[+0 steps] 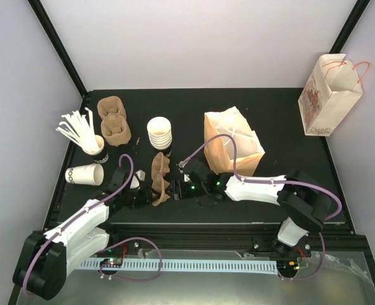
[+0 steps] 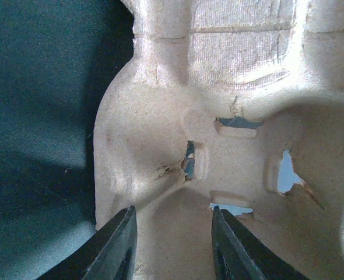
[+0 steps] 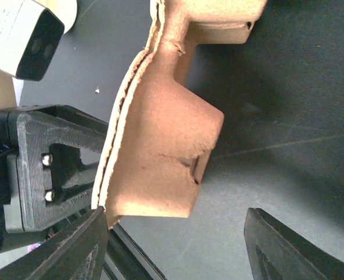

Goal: Pack the takeout coffee

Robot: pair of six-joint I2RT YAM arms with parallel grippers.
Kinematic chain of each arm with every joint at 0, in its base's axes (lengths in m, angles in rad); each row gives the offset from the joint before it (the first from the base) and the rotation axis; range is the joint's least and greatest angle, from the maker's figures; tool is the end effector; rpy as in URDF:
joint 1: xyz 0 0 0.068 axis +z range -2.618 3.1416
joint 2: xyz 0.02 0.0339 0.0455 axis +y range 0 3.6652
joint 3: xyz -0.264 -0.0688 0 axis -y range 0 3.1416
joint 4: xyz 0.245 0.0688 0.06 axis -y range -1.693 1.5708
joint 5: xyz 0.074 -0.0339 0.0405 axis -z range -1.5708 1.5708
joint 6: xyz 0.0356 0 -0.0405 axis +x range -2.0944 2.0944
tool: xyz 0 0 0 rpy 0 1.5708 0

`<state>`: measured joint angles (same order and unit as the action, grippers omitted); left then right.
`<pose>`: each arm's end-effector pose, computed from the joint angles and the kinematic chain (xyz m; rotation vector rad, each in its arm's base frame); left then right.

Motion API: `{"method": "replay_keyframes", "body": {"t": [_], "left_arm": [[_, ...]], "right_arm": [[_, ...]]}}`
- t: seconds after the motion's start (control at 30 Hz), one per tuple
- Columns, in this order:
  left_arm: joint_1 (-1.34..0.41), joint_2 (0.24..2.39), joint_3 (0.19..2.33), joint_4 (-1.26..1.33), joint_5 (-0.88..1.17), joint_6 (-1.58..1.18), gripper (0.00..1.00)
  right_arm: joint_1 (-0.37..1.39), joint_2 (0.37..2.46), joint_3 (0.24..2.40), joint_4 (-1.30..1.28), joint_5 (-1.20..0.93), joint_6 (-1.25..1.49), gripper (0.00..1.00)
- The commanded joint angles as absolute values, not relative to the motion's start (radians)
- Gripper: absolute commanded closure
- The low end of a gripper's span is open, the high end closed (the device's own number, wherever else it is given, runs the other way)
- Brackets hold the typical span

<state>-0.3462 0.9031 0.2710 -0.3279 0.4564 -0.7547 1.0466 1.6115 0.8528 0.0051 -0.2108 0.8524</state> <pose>0.1362 -0.0658 0.1377 -0.3526 2.6730 -0.9757 0.1583 0.2887 0.1778 -0.3734 2.5957 1.0836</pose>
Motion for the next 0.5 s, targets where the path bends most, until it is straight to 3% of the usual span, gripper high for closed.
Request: {"method": "replay_keyframes", "body": {"t": [0.0, 0.47], "left_arm": [[-0.336, 0.895, 0.271, -0.315, 0.48, -0.746, 0.62], [-0.333, 0.894, 0.247, -0.244, 0.542, -0.764, 0.62]], "right_arm": [[1.043, 1.649, 0.908, 0.048, -0.256, 0.86, 0.35], [1.046, 1.671, 0.945, 0.178, -0.429, 0.785, 0.48]]}}
